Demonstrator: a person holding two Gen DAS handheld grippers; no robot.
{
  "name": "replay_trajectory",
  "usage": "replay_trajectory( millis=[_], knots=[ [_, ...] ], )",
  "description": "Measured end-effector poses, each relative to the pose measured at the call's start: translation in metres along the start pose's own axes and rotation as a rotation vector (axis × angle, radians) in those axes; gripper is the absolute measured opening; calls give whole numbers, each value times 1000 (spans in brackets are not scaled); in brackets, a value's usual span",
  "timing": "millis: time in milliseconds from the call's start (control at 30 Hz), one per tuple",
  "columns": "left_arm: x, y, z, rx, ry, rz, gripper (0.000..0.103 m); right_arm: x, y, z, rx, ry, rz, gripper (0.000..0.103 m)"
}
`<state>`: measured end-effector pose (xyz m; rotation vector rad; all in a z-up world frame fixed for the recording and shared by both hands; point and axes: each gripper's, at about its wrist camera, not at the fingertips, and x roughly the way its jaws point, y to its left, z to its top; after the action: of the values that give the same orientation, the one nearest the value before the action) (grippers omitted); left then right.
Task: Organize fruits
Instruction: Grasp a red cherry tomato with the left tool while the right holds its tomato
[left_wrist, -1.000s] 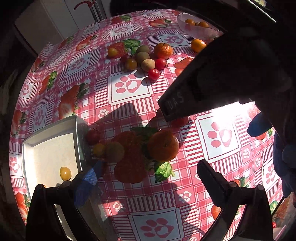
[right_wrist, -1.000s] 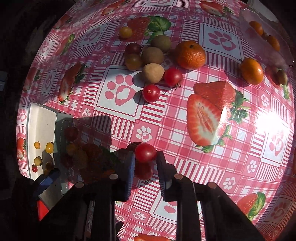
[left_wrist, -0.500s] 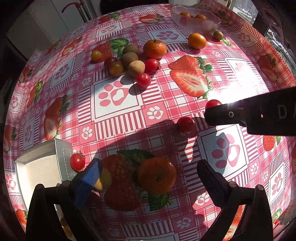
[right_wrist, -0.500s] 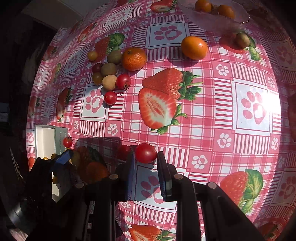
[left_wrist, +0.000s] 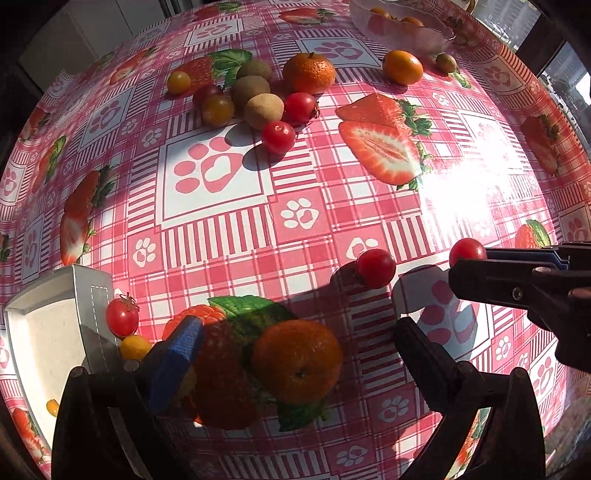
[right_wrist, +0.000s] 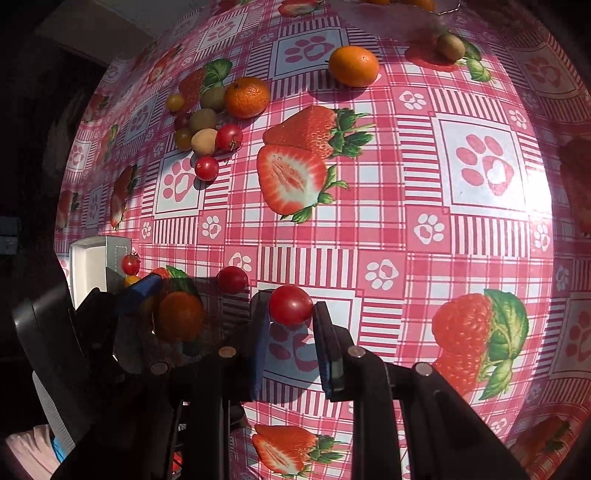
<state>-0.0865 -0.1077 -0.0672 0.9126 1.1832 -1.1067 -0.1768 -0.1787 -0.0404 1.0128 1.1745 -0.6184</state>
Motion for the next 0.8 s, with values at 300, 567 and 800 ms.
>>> replay_trajectory(
  millis=[300,567,800],
  knots=[
    [-19,-7,2,13,-43,-32,38,-11,-1,-12,30,-22,14,26],
    [-44,12,-14,-49,-43,-124,21,-19,0,-25,49,-37,25,26],
    [-54,13,-29,-34,-46,-140,20,-20,9,-36,32,-22,14,26]
  ],
)
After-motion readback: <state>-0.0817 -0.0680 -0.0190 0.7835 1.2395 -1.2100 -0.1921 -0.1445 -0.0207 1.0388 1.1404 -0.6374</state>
